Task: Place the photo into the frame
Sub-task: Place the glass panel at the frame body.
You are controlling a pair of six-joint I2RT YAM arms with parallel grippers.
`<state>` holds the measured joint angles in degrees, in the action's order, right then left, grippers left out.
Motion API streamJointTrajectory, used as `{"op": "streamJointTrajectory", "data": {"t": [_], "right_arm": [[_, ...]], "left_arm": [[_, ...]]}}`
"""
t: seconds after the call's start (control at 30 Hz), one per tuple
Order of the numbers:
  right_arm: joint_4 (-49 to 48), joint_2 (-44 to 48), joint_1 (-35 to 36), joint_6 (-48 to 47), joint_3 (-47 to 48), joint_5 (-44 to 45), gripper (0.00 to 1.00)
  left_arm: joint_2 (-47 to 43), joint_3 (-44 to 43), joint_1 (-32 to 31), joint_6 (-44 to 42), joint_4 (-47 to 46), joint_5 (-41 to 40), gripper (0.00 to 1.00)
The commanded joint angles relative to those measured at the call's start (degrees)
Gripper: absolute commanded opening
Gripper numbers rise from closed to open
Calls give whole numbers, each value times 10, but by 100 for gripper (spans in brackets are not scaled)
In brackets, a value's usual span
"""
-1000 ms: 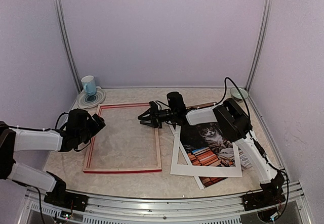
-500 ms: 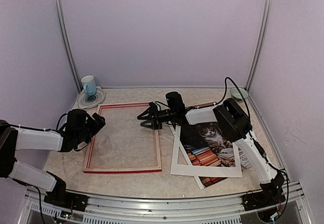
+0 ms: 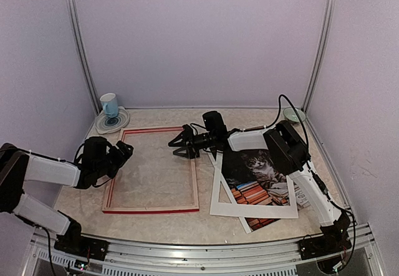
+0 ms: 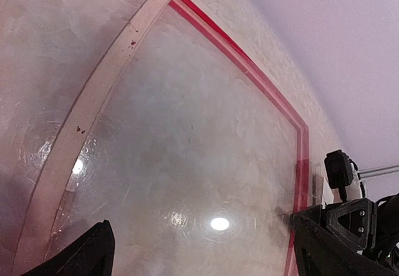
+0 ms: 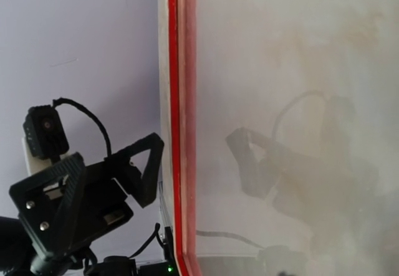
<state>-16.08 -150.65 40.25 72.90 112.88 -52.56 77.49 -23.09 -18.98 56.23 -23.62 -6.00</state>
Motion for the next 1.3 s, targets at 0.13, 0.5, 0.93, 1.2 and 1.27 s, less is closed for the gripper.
{"op": "streamJointTrajectory", "data": {"t": [0.13, 0.5, 0.93, 1.2, 1.27], "right_arm": [[3, 4, 7, -2, 28, -2, 54], [32, 3, 7, -16, 43, 0, 56], [-31, -5, 6, 34, 33, -19, 46], [-71, -7, 8, 63, 30, -29, 34], [-69, -7, 9, 59, 29, -29, 34]], "left_arm": [[35, 6, 5, 14, -74, 68, 99], [51, 6, 6, 25, -98, 104, 99], [-96, -14, 15, -14, 80, -68, 99], [-47, 11, 33, 27, 78, -68, 90], [-43, 16, 34, 30, 70, -70, 86]]}}
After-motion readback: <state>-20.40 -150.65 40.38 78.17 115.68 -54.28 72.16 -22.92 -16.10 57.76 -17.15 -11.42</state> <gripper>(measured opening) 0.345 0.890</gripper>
